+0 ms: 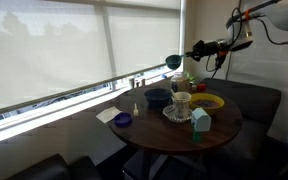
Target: Scoop up the serial in the bowl with the blue spoon
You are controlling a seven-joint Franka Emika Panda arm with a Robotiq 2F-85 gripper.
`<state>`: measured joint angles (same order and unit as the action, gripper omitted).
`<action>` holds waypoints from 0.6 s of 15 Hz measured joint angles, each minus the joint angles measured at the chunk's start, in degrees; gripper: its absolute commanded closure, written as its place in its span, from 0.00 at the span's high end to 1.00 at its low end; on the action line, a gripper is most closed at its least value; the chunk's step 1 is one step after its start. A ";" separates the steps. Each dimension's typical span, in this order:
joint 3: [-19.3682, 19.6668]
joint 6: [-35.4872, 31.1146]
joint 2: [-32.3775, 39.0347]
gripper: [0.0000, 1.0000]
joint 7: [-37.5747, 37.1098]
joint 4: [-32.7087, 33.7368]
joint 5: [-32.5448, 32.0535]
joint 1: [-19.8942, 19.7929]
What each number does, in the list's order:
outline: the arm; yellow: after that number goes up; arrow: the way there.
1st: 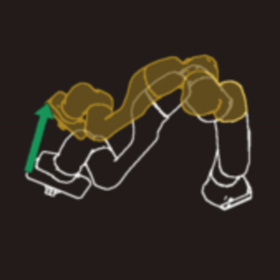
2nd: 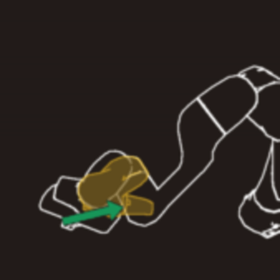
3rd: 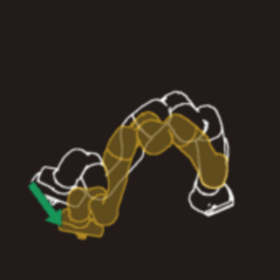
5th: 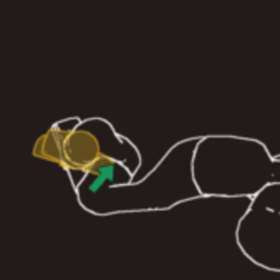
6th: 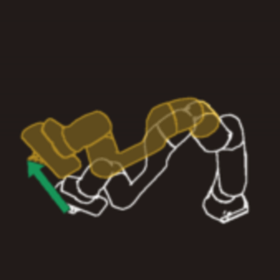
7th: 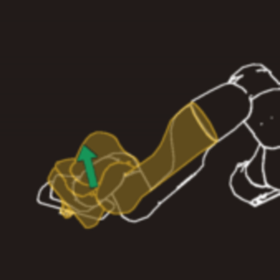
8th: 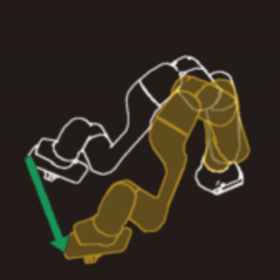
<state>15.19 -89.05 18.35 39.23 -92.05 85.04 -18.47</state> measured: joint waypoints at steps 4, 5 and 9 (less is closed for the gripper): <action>-1.99 -7.07 4.73 0.02 -7.93 7.92 -2.30 3.24; -2.47 -8.59 6.05 0.02 -9.33 9.60 -4.15 3.99; -3.93 -13.65 9.95 0.02 -11.48 14.16 -15.09 6.90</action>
<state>11.25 -102.70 28.30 27.75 -77.89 69.95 -11.58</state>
